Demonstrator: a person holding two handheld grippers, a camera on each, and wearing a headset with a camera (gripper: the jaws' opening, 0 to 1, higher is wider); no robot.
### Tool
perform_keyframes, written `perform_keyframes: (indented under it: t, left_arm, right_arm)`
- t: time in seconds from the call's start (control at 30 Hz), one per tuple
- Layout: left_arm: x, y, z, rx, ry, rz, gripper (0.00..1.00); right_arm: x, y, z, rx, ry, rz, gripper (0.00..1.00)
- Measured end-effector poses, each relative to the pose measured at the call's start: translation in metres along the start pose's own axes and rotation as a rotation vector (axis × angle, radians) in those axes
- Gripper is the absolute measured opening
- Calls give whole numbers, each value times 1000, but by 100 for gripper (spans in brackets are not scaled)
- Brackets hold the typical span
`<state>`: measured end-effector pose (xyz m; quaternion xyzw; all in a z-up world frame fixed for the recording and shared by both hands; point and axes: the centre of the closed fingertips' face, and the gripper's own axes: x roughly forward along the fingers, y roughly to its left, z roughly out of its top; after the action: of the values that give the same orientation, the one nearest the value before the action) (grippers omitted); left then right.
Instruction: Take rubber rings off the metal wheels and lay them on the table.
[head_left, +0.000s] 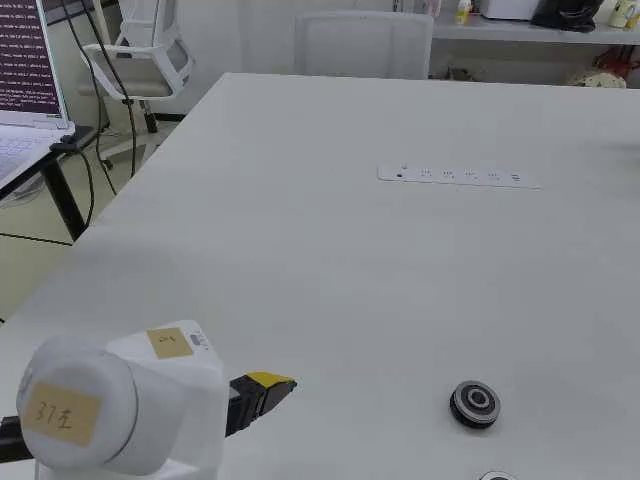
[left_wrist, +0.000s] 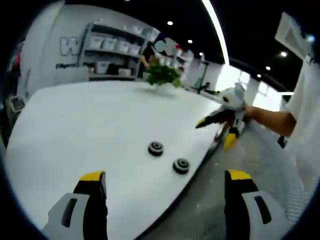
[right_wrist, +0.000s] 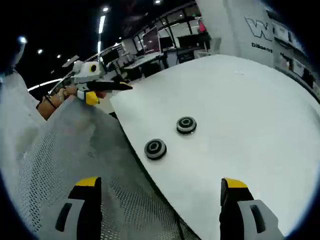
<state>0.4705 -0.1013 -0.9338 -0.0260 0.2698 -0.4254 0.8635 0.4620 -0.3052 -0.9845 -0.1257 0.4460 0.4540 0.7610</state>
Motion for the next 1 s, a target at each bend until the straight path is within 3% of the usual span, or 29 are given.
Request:
perform_keyframes:
  t: [0.13, 0.43, 0.7, 1.0]
  left_arm:
    - [1, 0, 2, -6, -13, 3, 100]
    - [2, 1, -3, -4, 15, 11, 100]
    - [-3, 6, 6, -33, -45, 40, 100]
    - [-7, 15, 6, -43, -50, 109, 99]
  right_arm:
    - [0, 4, -2, -7, 6, 28, 99]
    - [0, 14, 1, -63, -16, 78, 99]
    - [-4, 18, 7, -100, -58, 110, 99]
    - [-6, 21, 11, -133, -86, 118, 96]
